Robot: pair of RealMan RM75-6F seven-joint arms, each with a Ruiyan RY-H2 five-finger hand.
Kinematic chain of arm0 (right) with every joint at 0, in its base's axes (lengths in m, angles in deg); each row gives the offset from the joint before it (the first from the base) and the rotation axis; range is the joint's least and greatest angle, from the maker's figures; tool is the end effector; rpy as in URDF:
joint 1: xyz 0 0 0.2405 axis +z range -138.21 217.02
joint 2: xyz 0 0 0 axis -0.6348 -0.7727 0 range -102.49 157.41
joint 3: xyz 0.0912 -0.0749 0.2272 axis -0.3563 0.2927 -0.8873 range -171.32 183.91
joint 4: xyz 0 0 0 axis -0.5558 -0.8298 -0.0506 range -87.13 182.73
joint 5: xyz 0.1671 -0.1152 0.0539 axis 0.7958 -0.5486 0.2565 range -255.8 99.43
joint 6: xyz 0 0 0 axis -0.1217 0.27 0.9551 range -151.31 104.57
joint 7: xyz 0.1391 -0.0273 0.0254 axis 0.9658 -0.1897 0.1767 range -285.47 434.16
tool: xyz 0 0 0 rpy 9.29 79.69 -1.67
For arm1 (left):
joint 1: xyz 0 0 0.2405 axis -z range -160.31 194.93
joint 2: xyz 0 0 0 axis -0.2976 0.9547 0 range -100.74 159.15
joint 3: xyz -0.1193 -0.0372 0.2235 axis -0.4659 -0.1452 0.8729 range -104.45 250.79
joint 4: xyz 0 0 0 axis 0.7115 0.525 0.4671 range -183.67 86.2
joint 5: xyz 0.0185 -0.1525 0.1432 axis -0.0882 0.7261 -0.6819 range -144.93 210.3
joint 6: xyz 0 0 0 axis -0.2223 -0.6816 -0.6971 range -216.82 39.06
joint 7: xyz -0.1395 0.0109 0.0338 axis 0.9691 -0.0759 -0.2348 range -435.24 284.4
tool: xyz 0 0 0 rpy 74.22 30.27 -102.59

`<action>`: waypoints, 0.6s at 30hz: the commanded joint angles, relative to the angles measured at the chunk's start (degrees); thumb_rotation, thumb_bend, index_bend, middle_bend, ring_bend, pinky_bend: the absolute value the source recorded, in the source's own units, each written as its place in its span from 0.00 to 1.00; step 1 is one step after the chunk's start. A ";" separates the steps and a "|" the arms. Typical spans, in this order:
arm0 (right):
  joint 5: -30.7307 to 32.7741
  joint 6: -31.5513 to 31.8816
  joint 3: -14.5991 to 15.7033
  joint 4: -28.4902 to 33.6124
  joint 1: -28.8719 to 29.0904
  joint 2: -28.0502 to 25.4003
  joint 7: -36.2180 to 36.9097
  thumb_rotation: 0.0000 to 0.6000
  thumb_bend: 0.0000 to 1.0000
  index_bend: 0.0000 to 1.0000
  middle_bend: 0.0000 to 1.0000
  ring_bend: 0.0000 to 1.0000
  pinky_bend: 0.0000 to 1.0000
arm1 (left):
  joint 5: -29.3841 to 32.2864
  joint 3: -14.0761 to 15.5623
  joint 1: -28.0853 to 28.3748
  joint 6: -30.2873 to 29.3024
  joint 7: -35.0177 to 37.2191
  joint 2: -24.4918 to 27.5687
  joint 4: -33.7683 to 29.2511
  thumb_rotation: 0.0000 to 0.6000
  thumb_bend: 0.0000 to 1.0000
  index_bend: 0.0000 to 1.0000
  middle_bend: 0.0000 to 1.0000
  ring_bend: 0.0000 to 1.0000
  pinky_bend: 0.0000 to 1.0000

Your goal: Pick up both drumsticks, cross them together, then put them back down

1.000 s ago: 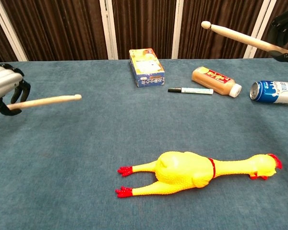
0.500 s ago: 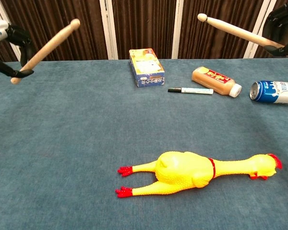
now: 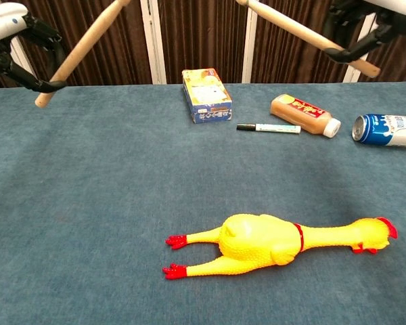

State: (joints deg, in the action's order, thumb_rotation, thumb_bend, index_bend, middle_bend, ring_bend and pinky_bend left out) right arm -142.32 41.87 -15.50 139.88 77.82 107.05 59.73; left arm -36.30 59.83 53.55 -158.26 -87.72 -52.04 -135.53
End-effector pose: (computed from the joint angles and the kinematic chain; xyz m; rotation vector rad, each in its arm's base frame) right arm -0.1325 -0.3735 0.0896 1.5004 -0.8944 1.2239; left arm -0.1739 0.3529 0.0700 -1.5534 -0.8406 -1.1252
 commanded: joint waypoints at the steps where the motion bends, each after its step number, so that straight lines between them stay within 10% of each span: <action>1: 2.87 -2.14 -2.04 -0.71 2.19 1.31 0.59 1.00 0.52 0.70 0.61 0.44 0.05 | 0.24 -0.08 0.22 0.16 -0.36 -0.79 0.43 1.00 0.44 0.60 0.59 0.13 0.10; 18: 9.96 -4.55 -6.75 -1.72 9.42 3.23 -1.68 1.00 0.52 0.70 0.62 0.44 0.05 | 1.13 -2.60 2.51 1.65 1.53 -5.35 2.60 1.00 0.44 0.60 0.59 0.13 0.10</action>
State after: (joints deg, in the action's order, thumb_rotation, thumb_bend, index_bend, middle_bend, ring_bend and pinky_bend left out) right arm -132.47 37.04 -22.01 137.29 86.85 110.68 58.58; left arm -35.43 57.44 55.82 -156.87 -86.28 -57.09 -132.96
